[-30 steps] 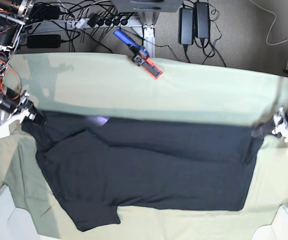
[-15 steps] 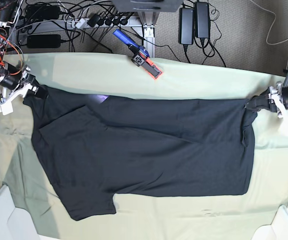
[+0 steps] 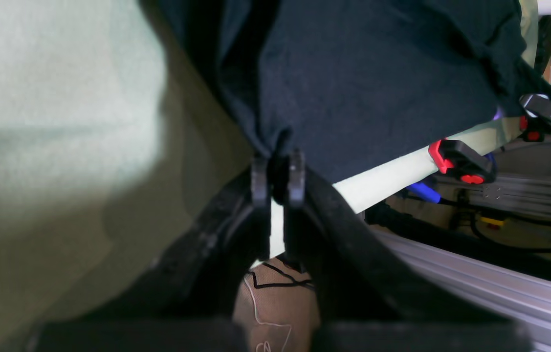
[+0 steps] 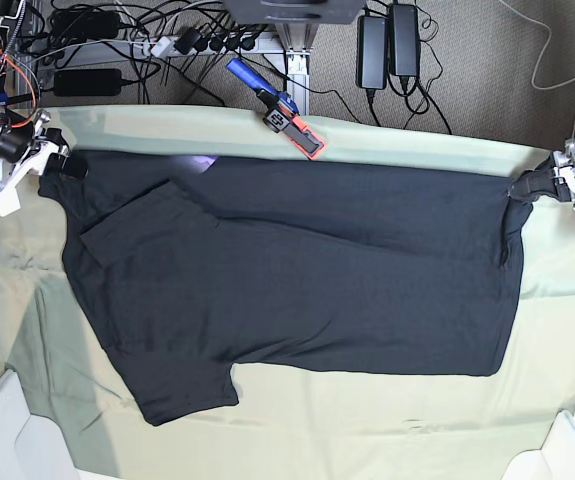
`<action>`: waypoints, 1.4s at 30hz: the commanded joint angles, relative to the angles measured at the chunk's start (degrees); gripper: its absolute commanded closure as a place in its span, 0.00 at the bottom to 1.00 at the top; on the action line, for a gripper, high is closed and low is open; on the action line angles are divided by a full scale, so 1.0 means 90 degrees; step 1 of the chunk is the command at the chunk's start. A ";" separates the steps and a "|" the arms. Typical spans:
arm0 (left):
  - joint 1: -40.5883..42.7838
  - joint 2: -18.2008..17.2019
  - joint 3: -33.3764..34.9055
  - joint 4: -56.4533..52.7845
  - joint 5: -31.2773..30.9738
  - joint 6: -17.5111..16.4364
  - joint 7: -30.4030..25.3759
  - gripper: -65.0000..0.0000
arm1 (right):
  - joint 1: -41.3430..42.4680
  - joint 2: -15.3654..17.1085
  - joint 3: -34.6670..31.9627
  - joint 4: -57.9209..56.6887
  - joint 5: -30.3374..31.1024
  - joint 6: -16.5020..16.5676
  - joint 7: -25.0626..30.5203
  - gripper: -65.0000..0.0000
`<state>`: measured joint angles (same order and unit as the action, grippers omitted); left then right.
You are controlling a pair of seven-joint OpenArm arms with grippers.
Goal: Fold the T-shirt properly
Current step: 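Drag the shirt back toward the arm bases with both grippers, spreading it, then open both grippers and release the shirt corners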
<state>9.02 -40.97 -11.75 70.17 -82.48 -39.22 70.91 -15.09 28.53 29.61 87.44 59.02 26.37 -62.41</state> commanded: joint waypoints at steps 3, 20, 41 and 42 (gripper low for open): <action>-0.0036 -0.0197 -0.0078 0.0083 -0.0092 -0.0086 -0.0092 0.78 | 0.0032 0.0160 0.0085 0.0095 -0.0141 0.0573 0.0104 0.99; -0.0034 -0.0583 -0.1243 0.0736 0.0114 -0.0086 -0.0321 0.44 | 0.0491 0.0177 0.1243 0.0114 -0.0257 0.0571 0.0384 0.40; -0.0046 -0.0578 -0.1226 0.0988 0.0619 -0.0086 -0.0760 0.44 | 0.4830 -0.0058 -0.1270 -0.4456 -0.2443 0.0556 0.2674 0.41; -0.0049 -0.0578 -0.1226 0.0988 0.0619 -0.0086 -0.0763 0.44 | 0.4830 -0.0114 -0.1345 -0.4454 -0.2446 0.0559 0.2671 0.41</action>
<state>9.21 -44.60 -22.17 78.37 -75.72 -39.24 65.10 26.65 26.61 17.32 46.54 36.05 27.03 -39.59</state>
